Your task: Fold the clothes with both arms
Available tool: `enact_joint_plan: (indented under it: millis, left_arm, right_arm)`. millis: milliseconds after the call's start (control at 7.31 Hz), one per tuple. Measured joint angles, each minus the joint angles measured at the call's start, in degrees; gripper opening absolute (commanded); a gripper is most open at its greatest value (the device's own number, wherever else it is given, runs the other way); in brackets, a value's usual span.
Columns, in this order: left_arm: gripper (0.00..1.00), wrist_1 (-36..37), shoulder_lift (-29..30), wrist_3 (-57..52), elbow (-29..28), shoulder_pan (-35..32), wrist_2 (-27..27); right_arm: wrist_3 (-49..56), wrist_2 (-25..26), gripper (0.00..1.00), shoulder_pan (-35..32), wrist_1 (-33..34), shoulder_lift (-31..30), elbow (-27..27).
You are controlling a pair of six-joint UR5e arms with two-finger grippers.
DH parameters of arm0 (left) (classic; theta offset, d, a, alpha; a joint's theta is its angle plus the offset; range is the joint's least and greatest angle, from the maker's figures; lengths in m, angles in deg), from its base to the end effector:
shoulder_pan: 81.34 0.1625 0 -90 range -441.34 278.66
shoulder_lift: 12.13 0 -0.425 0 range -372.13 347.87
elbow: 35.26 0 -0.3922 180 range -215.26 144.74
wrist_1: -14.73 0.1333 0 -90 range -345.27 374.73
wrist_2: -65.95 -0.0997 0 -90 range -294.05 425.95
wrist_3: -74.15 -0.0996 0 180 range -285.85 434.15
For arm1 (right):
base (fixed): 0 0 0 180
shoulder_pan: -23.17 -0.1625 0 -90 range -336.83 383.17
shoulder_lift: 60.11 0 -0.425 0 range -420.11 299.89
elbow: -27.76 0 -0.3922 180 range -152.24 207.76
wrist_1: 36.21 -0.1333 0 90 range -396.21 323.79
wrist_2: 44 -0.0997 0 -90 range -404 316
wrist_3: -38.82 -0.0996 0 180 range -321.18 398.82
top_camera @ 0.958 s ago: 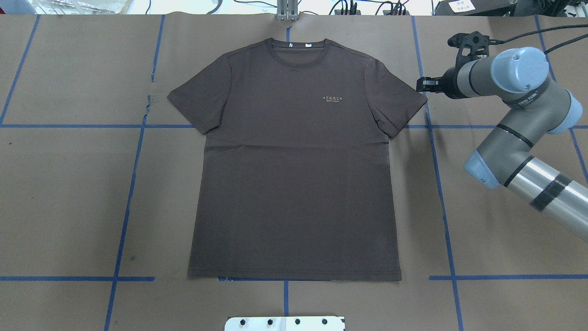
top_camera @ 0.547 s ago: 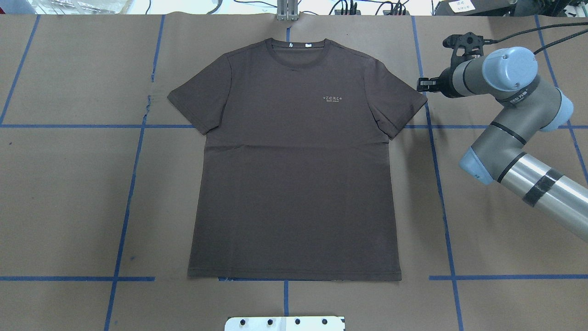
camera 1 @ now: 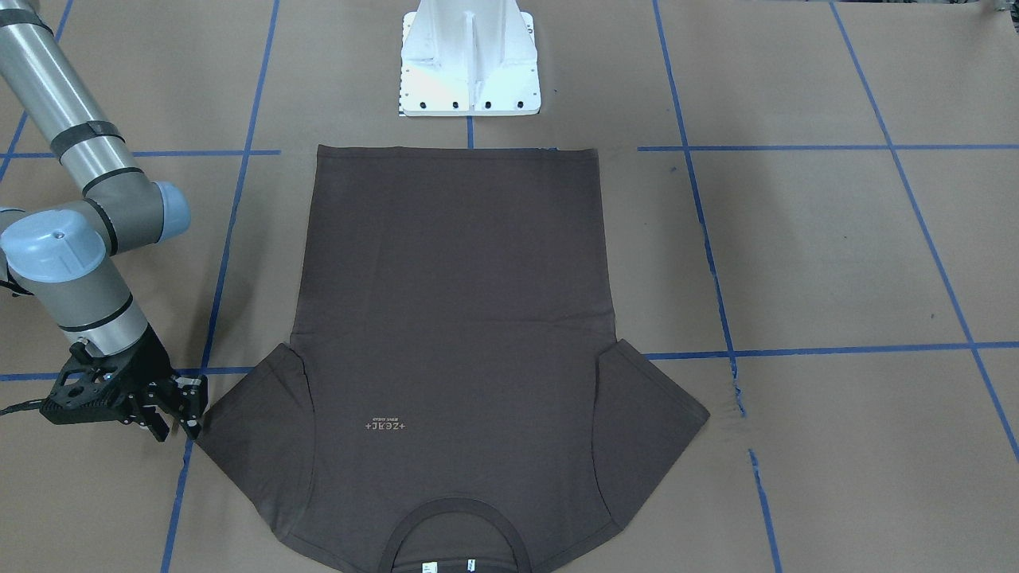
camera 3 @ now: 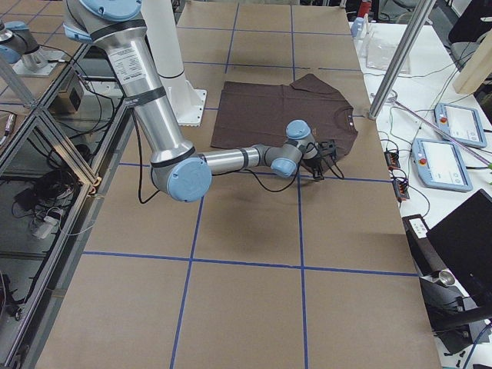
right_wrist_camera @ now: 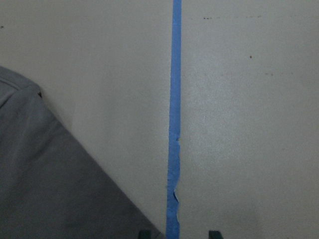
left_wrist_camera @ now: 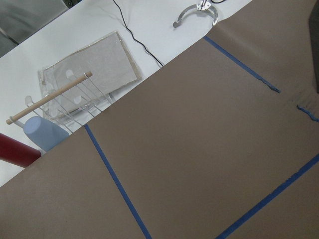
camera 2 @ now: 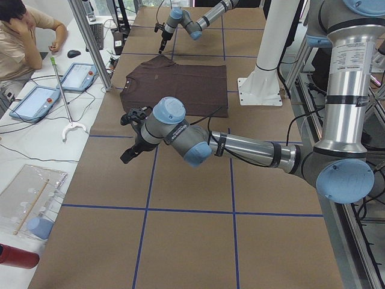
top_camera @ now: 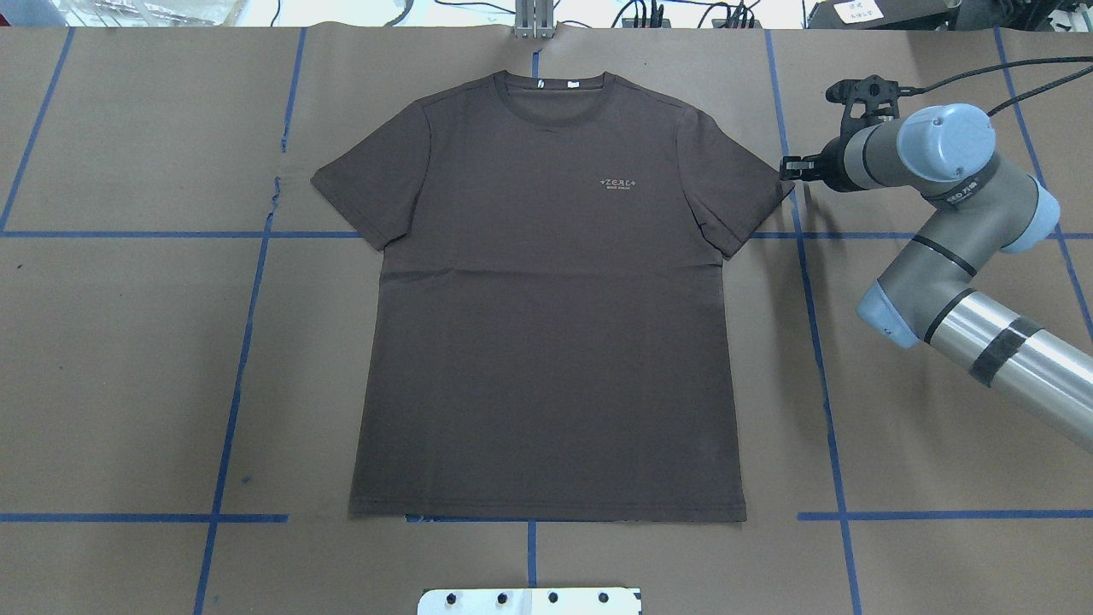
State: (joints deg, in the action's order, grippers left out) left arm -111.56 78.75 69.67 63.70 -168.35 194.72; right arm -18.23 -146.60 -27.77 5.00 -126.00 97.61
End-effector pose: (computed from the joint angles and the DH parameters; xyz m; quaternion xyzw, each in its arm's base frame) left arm -0.0438 -0.5210 0.5024 0.3735 0.3006 0.1863 0.8576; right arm -0.3561 -0.6159 0.5028 0.2220 -0.3941 0.0911 0.8872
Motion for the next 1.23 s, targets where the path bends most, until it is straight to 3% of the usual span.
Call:
enact_joint_plan:
  millis: [1095, 1232]
  left_arm:
    - [1.0, 0.0, -0.09, -0.11, -0.26, 0.0, 0.0]
    - [1.0, 0.0, -0.09, -0.15, -0.28, 0.0, 0.0]
  right_arm:
    - [-0.01, -0.06, 0.36, 0.52, -0.08, 1.26, -1.32]
    - [0.0, -0.06, 0.05, 0.55, -0.06, 1.34, -1.35]
